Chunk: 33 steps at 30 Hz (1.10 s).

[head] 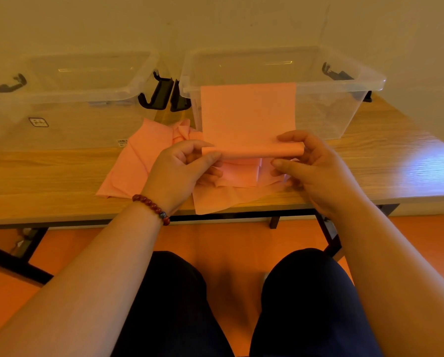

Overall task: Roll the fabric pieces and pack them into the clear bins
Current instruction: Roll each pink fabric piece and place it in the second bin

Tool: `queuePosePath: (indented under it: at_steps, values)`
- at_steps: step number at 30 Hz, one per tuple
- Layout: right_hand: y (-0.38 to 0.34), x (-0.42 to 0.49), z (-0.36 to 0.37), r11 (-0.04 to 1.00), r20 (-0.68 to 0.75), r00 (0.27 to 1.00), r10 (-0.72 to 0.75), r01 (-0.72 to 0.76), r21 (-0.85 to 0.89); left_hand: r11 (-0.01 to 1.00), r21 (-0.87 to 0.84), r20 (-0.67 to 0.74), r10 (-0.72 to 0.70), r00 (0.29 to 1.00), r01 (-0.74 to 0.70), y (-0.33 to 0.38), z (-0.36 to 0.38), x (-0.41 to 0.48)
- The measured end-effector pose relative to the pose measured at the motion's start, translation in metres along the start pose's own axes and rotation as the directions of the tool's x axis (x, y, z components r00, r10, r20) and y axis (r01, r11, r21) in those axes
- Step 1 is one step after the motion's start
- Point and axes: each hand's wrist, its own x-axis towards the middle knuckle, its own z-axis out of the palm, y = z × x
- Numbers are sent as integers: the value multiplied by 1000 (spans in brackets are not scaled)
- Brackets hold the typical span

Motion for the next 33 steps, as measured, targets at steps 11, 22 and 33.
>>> queuePosePath:
  at_steps: [11, 22, 33]
  values:
    - [1, 2, 1, 1000, -26, 1000, 14, -14, 7, 1000, 15, 10, -10, 1000, 10, -2, 0, 1]
    - [-1, 1, 2, 1000, -67, 997, 30, -30, 5, 1000, -14, 33, -15, 999, 15, 1, 0, -2]
    - [-1, 1, 2, 1000, -26, 1000, 12, -12, -7, 1000, 10, 25, -4, 1000, 4, 0, 0, 0]
